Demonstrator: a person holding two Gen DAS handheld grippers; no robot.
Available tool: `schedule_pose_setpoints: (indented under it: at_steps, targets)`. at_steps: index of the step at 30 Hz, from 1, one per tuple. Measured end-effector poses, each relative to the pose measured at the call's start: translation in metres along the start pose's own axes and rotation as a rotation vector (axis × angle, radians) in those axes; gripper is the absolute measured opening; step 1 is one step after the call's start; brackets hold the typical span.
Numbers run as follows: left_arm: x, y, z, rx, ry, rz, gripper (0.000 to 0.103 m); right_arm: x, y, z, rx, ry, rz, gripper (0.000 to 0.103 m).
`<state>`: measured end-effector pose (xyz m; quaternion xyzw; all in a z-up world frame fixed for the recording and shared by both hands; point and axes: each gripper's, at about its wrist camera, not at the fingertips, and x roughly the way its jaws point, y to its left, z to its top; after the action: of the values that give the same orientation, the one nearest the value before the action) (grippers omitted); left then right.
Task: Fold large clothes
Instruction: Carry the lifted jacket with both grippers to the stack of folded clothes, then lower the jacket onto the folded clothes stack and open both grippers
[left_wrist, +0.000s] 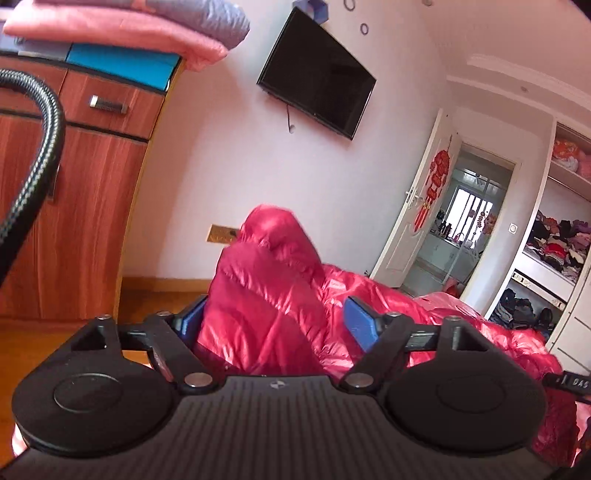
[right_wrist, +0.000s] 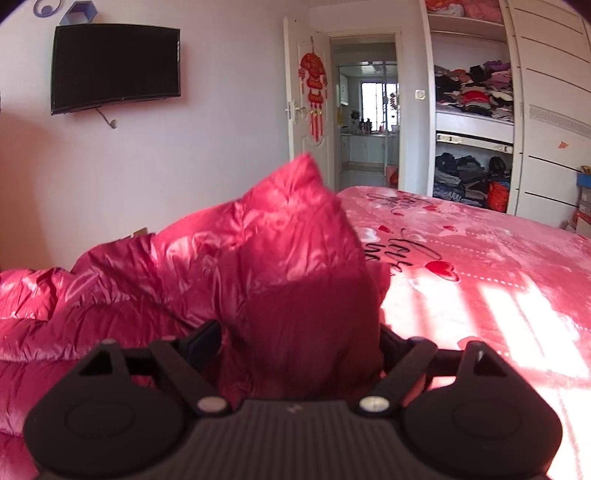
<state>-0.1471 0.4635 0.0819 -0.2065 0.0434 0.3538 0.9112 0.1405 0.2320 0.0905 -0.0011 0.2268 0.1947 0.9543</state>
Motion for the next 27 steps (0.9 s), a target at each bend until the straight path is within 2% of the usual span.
schedule_pose_setpoints:
  at_steps: [1,5,10,15,19,24,27]
  targets:
    - [-0.006,-0.005,0.003,0.021,-0.014,-0.003,0.098,-0.007,-0.004,0.003,0.008,-0.021,-0.024,0.099]
    - [-0.026,-0.022,0.007,0.056,-0.024,-0.035,0.102,-0.038,-0.021,0.012,0.045,-0.069,-0.042,0.099]
    - [-0.05,-0.047,0.001,0.134,-0.006,-0.076,0.103,-0.094,-0.029,-0.003,0.048,-0.095,-0.053,0.1]
    - [-0.084,-0.071,-0.014,0.217,0.04,-0.128,0.103,-0.136,-0.038,-0.039,0.072,-0.014,-0.016,0.099]
    - [-0.112,-0.079,-0.031,0.276,0.087,-0.165,0.103,-0.169,-0.038,-0.069,0.072,0.026,-0.02,0.099]
    - [-0.143,-0.085,-0.052,0.33,0.148,-0.185,0.103,-0.211,-0.037,-0.094,0.084,0.052,-0.029,0.099]
    - [-0.163,-0.084,-0.056,0.374,0.156,-0.174,0.103,-0.237,-0.039,-0.106,0.094,0.069,-0.022,0.099]
